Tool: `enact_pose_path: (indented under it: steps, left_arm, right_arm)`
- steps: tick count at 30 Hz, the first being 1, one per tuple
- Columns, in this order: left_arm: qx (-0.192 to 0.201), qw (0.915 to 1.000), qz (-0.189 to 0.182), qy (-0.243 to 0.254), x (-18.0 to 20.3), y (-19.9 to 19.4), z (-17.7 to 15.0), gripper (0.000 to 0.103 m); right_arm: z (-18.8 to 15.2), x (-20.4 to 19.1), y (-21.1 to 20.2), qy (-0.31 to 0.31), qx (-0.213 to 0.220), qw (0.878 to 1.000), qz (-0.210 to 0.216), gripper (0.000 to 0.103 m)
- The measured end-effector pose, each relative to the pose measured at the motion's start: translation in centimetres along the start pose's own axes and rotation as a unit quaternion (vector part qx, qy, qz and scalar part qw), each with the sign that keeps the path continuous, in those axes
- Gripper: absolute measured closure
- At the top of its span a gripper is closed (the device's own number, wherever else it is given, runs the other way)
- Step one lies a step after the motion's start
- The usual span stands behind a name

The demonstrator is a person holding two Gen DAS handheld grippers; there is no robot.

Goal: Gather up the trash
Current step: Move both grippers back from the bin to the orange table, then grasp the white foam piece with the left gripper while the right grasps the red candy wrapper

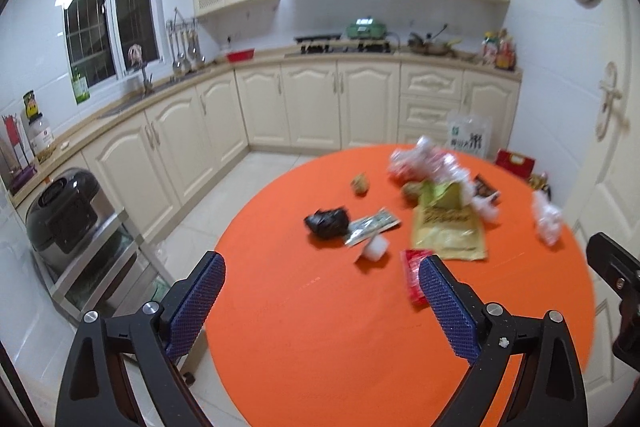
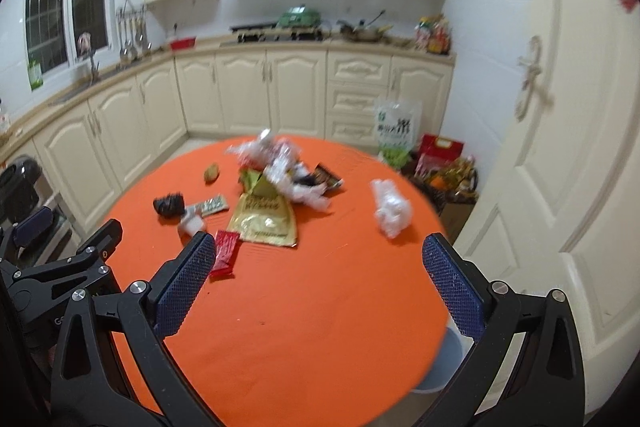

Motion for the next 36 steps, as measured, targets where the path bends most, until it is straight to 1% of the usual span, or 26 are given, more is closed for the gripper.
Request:
enact_pose_path:
  steps: [6,8,11,13,14,16,17,18,19,20,21,23,25,26,31,32,34,35,36]
  left_arm:
    - [-0.054,0.9986,-0.001,-0.003,-1.5,7.1,3.3,0.008]
    - [-0.069,0.9976,-0.003,-0.002,-1.8,9.6,4.7,0.009]
    - [-0.092,0.9957,0.011,-0.005,-2.4,13.3,6.4,0.009]
    - [-0.107,0.9943,0.004,-0.007,-2.6,15.2,7.7,0.009]
    - [-0.112,0.9936,0.002,-0.010,-2.7,16.0,8.2,0.009]
    - [-0.118,0.9929,0.005,-0.011,-2.7,17.4,9.6,0.009]
    - [-0.121,0.9926,0.005,-0.011,-2.7,17.9,10.0,0.009]
    - [-0.124,0.9922,0.005,-0.010,-2.5,18.5,10.7,0.009]
    - [-0.126,0.9920,0.003,-0.010,-2.4,19.0,11.2,0.009]
    - [-0.128,0.9917,-0.001,-0.011,-2.2,19.6,11.9,0.009]
    - [-0.129,0.9916,-0.007,-0.010,-1.9,19.9,12.3,0.009]
    - [-0.130,0.9913,-0.020,-0.006,-1.2,20.6,13.4,0.009]
    - [-0.131,0.9909,-0.030,0.002,0.1,21.3,14.7,0.009]
    - [-0.129,0.9910,-0.035,0.007,0.1,21.3,14.6,0.009]
    - [-0.130,0.9878,-0.079,0.031,2.9,23.3,17.0,0.011]
    - [-0.134,0.9870,-0.080,0.037,3.4,24.0,17.5,0.013]
    - [-0.141,0.9860,-0.079,0.042,3.7,25.2,18.4,0.025]
    - [-0.147,0.9849,-0.080,0.044,4.0,26.1,19.0,0.028]
    - [-0.154,0.9838,-0.081,0.045,4.1,26.8,19.6,0.033]
  right_arm:
    - [1.6,-3.9,7.8,-0.032,-0.081,0.996,0.019,0.000]
    - [2.0,-5.5,10.7,-0.043,-0.108,0.993,0.023,0.000]
    - [2.2,-6.8,14.3,-0.048,-0.145,0.988,0.034,0.000]
    - [2.3,-7.6,16.5,-0.053,-0.171,0.983,0.040,0.000]
    - [2.3,-7.8,17.0,-0.055,-0.176,0.982,0.042,0.002]
    - [2.1,-8.2,18.1,-0.064,-0.185,0.979,0.047,0.011]
    - [1.9,-8.4,18.5,-0.071,-0.189,0.978,0.049,0.025]
    - [1.8,-8.5,18.8,-0.075,-0.193,0.977,0.055,0.042]
    - [1.7,-8.6,18.8,-0.080,-0.190,0.977,0.055,0.042]
    - [1.5,-8.7,18.6,-0.089,-0.184,0.977,0.057,0.053]
    - [1.3,-8.7,18.5,-0.093,-0.180,0.977,0.063,0.061]
    - [1.1,-8.1,18.2,-0.090,-0.179,0.977,0.070,0.076]
    - [0.8,-6.8,17.9,-0.074,-0.184,0.975,0.096,0.081]
    - [0.8,-6.0,17.7,-0.067,-0.184,0.975,0.100,0.084]
    - [0.3,-1.6,15.9,-0.030,-0.163,0.981,0.104,0.084]
    - [0.6,-0.9,15.7,-0.025,-0.161,0.981,0.103,0.084]
    - [0.7,0.6,15.4,-0.013,-0.153,0.984,0.095,0.084]
    - [0.7,0.8,15.3,-0.011,-0.153,0.984,0.093,0.084]
    - [0.8,1.2,15.4,-0.007,-0.154,0.984,0.093,0.084]
Point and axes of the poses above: each gripper's, at about its wrist camera, not at the fingertips, and y roughly the way its jaws point, x to its right, z to its top, the point moved 1 cm from there along y, roughly the way its jaws point, and after that the axes turned 14 degrees about -x, right-handed, at the moved point
